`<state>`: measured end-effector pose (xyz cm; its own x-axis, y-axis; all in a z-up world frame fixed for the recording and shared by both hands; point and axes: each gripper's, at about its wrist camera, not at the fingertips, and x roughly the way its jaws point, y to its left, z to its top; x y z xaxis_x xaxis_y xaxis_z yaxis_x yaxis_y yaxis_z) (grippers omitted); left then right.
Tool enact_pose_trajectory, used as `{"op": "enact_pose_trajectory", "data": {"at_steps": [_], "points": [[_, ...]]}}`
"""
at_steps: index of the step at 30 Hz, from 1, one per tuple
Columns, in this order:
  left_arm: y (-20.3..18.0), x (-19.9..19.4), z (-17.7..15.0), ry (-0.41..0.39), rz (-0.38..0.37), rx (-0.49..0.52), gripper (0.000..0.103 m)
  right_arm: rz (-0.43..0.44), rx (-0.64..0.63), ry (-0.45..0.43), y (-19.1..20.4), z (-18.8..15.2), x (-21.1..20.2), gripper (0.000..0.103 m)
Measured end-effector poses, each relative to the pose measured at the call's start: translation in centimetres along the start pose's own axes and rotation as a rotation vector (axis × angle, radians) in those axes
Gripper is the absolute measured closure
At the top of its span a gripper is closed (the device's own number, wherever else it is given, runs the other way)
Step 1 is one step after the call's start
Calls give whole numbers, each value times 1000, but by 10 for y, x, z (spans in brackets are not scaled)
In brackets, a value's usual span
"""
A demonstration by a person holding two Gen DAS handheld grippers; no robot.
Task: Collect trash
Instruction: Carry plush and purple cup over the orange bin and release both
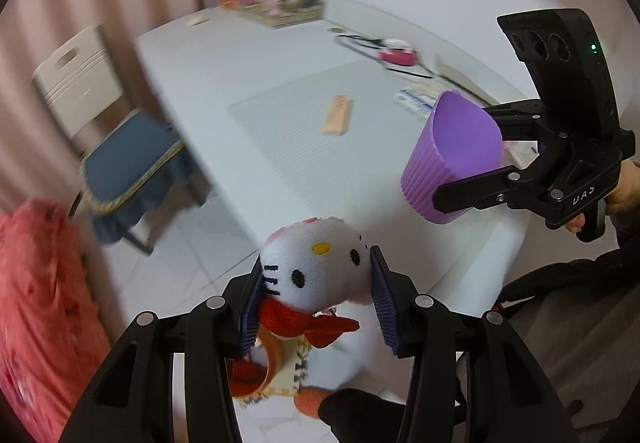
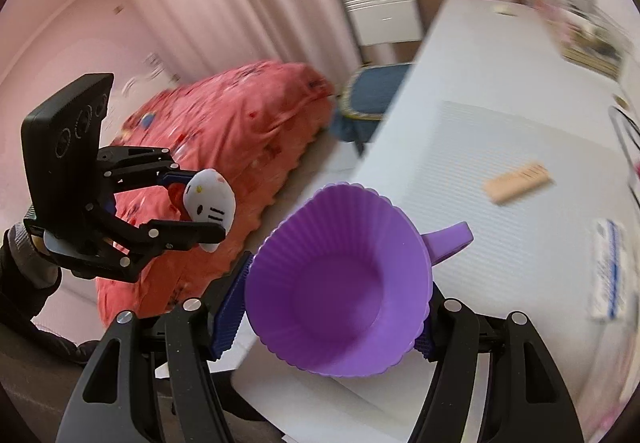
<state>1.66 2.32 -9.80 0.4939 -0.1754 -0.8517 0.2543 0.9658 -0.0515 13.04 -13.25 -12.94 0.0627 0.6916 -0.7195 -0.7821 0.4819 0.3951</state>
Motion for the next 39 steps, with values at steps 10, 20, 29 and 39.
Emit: {"op": "enact_pose_trajectory", "data": {"at_steps": [10,20,29,39], "points": [[71,-20,-65,17,63,-208,54,114,-158,106,91,45,90,36],[144,6,-118,62,56,-365,54,171,-207,204,155,69,199,36],[189,55,-151,112,-5,-402,53,158,-123,297,153,55,287,36],[203,91,-167,153,-18,-393,35,126,-80,346,138,43,327,36]]}}
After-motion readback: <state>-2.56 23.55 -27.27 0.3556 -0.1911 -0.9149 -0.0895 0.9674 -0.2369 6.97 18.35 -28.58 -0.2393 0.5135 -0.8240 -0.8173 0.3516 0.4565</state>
